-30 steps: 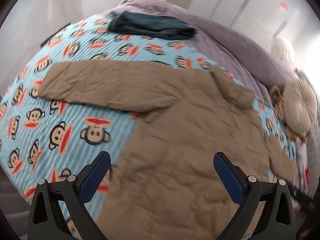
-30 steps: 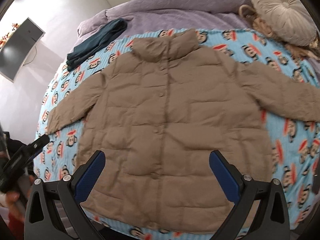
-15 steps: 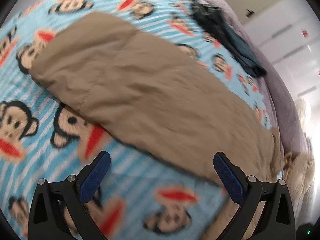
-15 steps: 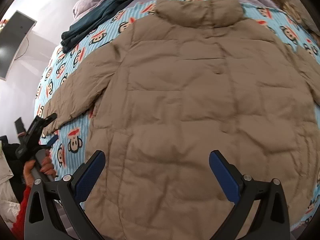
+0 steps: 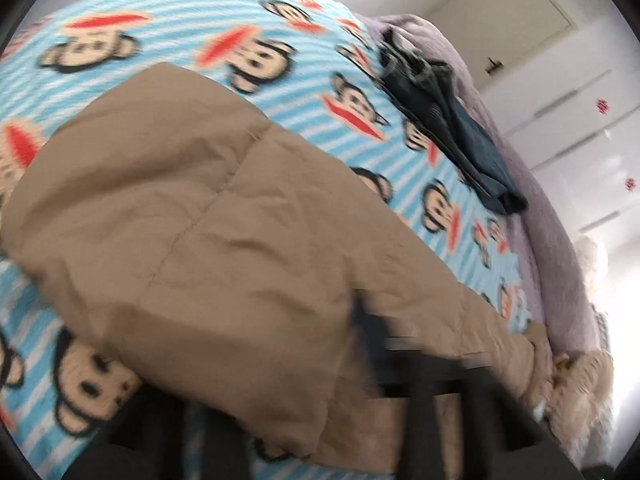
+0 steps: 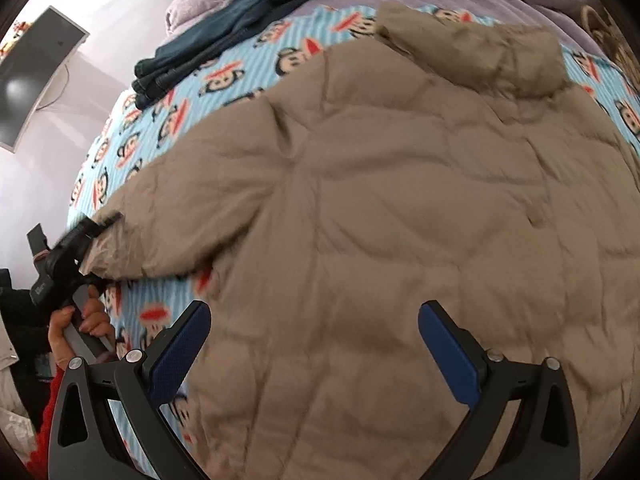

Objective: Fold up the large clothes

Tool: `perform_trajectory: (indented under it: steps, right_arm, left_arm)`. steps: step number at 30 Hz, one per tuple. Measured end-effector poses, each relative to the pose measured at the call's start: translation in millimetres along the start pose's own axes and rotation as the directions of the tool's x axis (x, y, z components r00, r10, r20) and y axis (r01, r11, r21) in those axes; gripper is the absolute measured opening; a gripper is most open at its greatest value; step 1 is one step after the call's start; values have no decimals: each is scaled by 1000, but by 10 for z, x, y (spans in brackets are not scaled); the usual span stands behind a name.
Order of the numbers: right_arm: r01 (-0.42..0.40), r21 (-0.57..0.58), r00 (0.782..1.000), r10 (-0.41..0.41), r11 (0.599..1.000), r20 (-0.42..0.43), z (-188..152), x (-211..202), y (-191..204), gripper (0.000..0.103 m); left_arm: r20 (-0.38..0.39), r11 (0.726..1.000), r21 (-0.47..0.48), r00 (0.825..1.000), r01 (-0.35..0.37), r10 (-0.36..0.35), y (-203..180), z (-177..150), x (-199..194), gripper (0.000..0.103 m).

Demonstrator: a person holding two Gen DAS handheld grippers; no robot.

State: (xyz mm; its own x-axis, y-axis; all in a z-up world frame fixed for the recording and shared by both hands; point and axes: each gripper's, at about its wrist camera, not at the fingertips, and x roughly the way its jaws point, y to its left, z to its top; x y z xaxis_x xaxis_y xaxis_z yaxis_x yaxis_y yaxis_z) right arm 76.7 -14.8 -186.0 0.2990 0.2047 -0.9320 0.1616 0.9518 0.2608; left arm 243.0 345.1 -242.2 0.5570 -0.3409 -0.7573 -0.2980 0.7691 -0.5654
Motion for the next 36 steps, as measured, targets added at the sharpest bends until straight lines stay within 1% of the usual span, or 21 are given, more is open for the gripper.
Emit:
perform_trajectory:
  steps: [2, 4, 5, 6, 8, 11, 12, 15, 18, 20, 22, 24, 25, 27, 28, 29, 31, 32, 33, 35, 36]
  right_arm:
    - [-20, -2, 1000, 20, 1000, 14, 118, 62, 48, 103]
    - [-46, 7, 998, 46, 999, 30, 222, 122, 85, 98]
    - [-70, 15, 997, 69, 997, 44, 282, 157, 89, 81]
    - [-84, 20, 995, 83, 996, 48, 324, 194, 97, 51]
    - [-122, 34, 992, 121, 992, 38, 430, 327, 112, 26]
    - [-202, 39, 979, 200, 979, 39, 551, 536, 164, 23]
    - [-219, 38, 975, 218, 975, 36, 576, 622, 206, 23]
    - [-260, 53, 965, 261, 964, -17, 601, 942, 271, 23]
    - [-276, 64, 958, 279, 959, -58, 584, 1114, 278, 23]
    - [-311, 73, 946, 316, 948, -72, 593, 1083, 229, 23]
    - [-345, 97, 934, 352, 934, -69, 583, 929, 72, 23]
    - [-343, 108, 936, 349, 933, -38, 540, 698, -164, 23]
    - [-324, 119, 945, 328, 938, -10, 500, 531, -373, 23]
    - [-245, 143, 969, 240, 959, 49, 406, 219, -829, 23]
    - [-214, 157, 976, 205, 964, 70, 366, 103, -1020, 23]
    - [-174, 184, 983, 160, 967, 89, 310, -34, -1284, 23]
    - [-111, 227, 990, 89, 967, 107, 228, -205, -1652, 23]
    - [-86, 246, 992, 59, 966, 113, 186, -269, -1810, 23]
    - [-61, 267, 993, 31, 962, 115, 140, -324, -1971, 23]
    - [-30, 305, 994, -4, 952, 109, 60, -384, -2229, 23]
    - [-22, 322, 994, -12, 947, 105, 24, -406, -2335, 23]
  left_arm:
    - [20, 999, 38, 1000, 19, -20, -87, 31, -90, 12]
    - [52, 996, 83, 998, 37, -41, -208, 37, -241, 12]
    - [70, 993, 108, 996, 53, -61, -297, 48, -351, 12]
    - [81, 990, 126, 994, 62, -73, -350, 51, -427, 12]
    - [113, 978, 194, 989, 77, -100, -548, 38, -648, 12]
    - [138, 946, 307, 979, 104, -152, -907, -39, -929, 12]
    - [138, 931, 346, 975, 117, -174, -1053, -86, -1010, 12]
    - [107, 876, 455, 967, 158, -230, -1508, -290, -1137, 12]
    - [42, 807, 552, 960, 207, -275, -2038, -567, -1122, 12]
    - [-13, 755, 608, 955, 244, -298, -2390, -822, -1060, 12]
    - [-53, 716, 647, 951, 264, -303, -2672, -1064, -1014, 12]
    - [-108, 680, 676, 951, 283, -288, -2990, -1319, -862, 12]
    - [-137, 664, 686, 949, 297, -283, -3121, -1441, -778, 12]
    - [-188, 618, 722, 948, 312, -258, -3421, -1760, -590, 12]
    - [-204, 593, 744, 950, 308, -238, -3493, -1934, -500, 12]
    - [-224, 557, 775, 954, 298, -199, -3649, -2158, -349, 12]
    - [-241, 509, 817, 963, 270, -124, -3756, -2488, -74, 12]
    - [-239, 489, 835, 967, 253, -92, -3733, -2631, 33, 12]
    - [-230, 462, 858, 972, 223, -42, -3736, -2805, 174, 12]
    - [-199, 396, 905, 978, 156, 70, -3700, -3101, 406, 12]
    - [-196, 381, 913, 975, 143, 103, -3624, -3150, 447, 13]
